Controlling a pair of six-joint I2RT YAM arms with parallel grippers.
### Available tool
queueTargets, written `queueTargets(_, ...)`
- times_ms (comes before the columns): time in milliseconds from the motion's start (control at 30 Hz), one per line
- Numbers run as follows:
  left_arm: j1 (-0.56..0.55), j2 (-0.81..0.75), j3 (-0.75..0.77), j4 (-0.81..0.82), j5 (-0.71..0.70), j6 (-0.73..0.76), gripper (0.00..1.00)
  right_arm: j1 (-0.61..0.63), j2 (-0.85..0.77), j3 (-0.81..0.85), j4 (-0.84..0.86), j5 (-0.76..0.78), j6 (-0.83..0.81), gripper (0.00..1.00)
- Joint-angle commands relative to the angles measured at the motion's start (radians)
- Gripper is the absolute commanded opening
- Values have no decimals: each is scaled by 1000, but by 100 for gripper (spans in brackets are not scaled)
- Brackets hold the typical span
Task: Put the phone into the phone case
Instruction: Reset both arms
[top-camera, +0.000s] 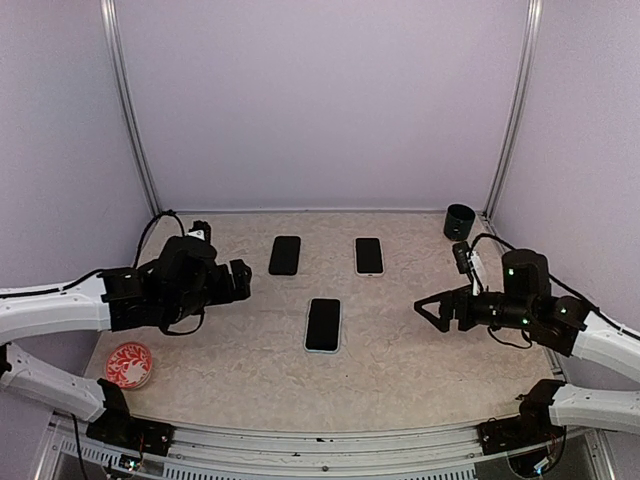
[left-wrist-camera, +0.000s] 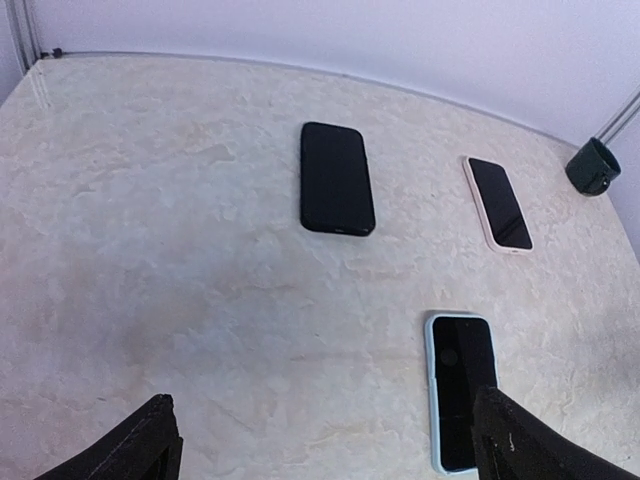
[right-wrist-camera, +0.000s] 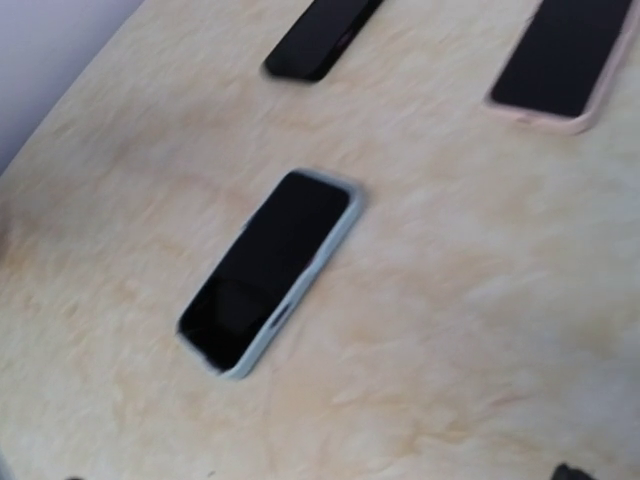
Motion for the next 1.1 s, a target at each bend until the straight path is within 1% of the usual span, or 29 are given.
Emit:
queueTargets(0, 70, -209, -151, 190, 33, 180, 99, -10, -93, -37, -46, 146, 6, 100)
queueTargets(33, 83, -279, -184, 210, 35, 200, 99, -10, -114, -43, -45, 166, 13, 100)
queueTargets(100, 108, -365, -230, 223, 23, 228, 99, -10, -148, -51, -50, 214, 22, 100)
queueTargets(200, 135, -465, -265, 206, 2, 264, 99, -10, -185, -53, -64, 278, 25, 100)
queueTargets(333, 146, -517, -284, 182, -39, 300, 99, -10, -216, -54, -78, 338, 12, 100)
queueTargets(533, 146, -538, -322, 177, -121, 287, 99, -10, -258, -71, -88, 448, -20, 100)
queueTargets(600, 146, -575, -360, 214, -144, 286, 99, -10, -284, -81, -87, 504, -12, 100)
queueTargets(667, 146, -626, -400, 265, -151, 300, 99, -10, -321, -109, -54, 509, -43, 100)
queueTargets(833, 145, -763, -504, 355, -193, 346, 99, -10, -412, -161, -10, 590, -65, 100)
queueTargets(967, 145, -826, -562, 414, -207, 395, 99, -10, -451, -189, 24, 656, -96, 100)
queueTargets(1067, 146, -844, -582, 446, -221, 437, 99, -10, -475, -206, 57, 691, -134, 100)
